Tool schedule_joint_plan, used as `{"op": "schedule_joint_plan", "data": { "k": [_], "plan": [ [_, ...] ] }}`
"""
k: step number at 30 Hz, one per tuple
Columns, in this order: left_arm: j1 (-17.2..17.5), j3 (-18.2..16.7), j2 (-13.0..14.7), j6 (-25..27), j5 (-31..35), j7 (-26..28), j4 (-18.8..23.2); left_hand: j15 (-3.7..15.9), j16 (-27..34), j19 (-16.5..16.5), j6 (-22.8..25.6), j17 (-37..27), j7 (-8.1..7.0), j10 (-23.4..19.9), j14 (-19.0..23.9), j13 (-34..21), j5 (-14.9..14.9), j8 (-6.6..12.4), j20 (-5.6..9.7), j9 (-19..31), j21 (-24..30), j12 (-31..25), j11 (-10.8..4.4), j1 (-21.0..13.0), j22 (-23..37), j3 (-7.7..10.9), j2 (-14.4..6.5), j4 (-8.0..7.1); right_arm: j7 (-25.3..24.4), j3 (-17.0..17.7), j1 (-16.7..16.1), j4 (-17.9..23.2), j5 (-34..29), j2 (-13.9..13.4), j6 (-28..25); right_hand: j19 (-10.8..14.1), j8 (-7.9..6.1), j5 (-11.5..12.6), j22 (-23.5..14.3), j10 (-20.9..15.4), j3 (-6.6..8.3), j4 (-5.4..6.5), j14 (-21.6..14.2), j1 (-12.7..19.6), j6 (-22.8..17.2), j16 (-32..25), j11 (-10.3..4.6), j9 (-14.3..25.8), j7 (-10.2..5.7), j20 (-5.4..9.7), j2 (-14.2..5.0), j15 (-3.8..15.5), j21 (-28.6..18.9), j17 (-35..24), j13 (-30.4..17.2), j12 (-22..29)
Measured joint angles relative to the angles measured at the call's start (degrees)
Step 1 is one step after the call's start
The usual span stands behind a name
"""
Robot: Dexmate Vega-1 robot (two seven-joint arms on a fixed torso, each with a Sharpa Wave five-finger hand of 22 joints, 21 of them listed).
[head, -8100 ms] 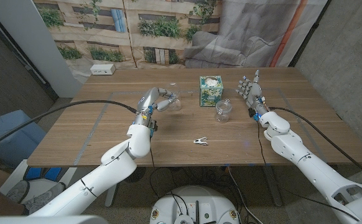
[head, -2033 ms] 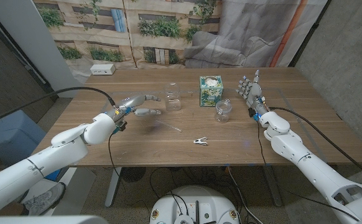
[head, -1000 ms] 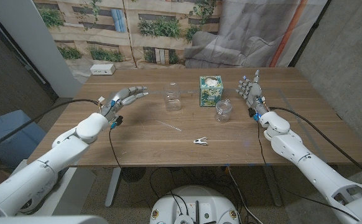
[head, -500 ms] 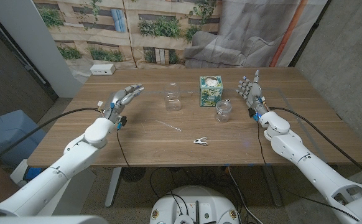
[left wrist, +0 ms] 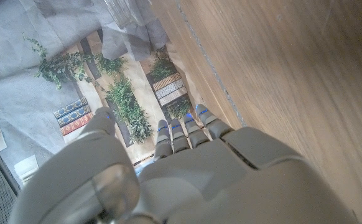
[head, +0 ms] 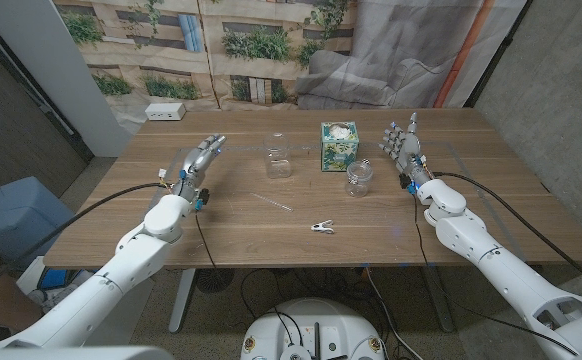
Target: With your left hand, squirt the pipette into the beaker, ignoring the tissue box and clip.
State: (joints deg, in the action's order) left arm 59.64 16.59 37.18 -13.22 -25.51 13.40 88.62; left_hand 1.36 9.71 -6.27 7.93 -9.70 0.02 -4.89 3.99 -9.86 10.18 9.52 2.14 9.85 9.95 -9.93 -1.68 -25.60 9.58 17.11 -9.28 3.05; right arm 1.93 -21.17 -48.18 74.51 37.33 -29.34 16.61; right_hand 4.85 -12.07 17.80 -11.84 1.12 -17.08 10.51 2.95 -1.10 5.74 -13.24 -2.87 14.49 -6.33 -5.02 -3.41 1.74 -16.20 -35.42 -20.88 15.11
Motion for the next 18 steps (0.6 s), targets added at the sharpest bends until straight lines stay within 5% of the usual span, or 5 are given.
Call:
{"op": "schedule_joint_plan", "data": {
  "k": [11, 18],
  "plan": [
    [-1.29, 0.73, -1.71, -1.97, -2.86, -3.01, -1.87, -1.23, 0.00, 4.93, -5.50, -0.06, 0.71, 5.29, -5.14, 0.00, 0.67, 0.00, -0.20, 0.01, 0.00, 0.00, 1.27, 7.21, 0.00, -0.06, -0.77, -4.02, 0.00, 0.00, 0.00, 0.00, 0.00, -0.01, 0.00, 0.00, 0.00, 0.00, 0.00, 0.00, 0.00, 0.00, 0.00, 0.00, 0.00, 0.00, 0.00, 0.00, 0.00, 0.00, 0.00, 0.00, 0.00, 0.00, 0.01, 0.00],
    [-4.42, 2.60, -4.97, -2.72, -4.43, -4.79, -6.07, -1.45, 0.00, 7.33, -7.76, -0.05, 0.62, 8.04, -7.39, 0.00, 1.08, 0.00, -0.21, -0.26, 0.00, 0.00, 0.76, 9.21, 0.01, 0.49, -0.68, -5.03, 0.11, 0.00, 0.00, 0.01, 0.03, -0.02, 0.00, 0.00, 0.00, 0.00, 0.00, 0.00, 0.00, 0.00, 0.00, 0.00, 0.00, 0.00, 0.00, 0.00, 0.00, 0.00, 0.00, 0.00, 0.00, 0.00, 0.01, 0.00]
  ]
}}
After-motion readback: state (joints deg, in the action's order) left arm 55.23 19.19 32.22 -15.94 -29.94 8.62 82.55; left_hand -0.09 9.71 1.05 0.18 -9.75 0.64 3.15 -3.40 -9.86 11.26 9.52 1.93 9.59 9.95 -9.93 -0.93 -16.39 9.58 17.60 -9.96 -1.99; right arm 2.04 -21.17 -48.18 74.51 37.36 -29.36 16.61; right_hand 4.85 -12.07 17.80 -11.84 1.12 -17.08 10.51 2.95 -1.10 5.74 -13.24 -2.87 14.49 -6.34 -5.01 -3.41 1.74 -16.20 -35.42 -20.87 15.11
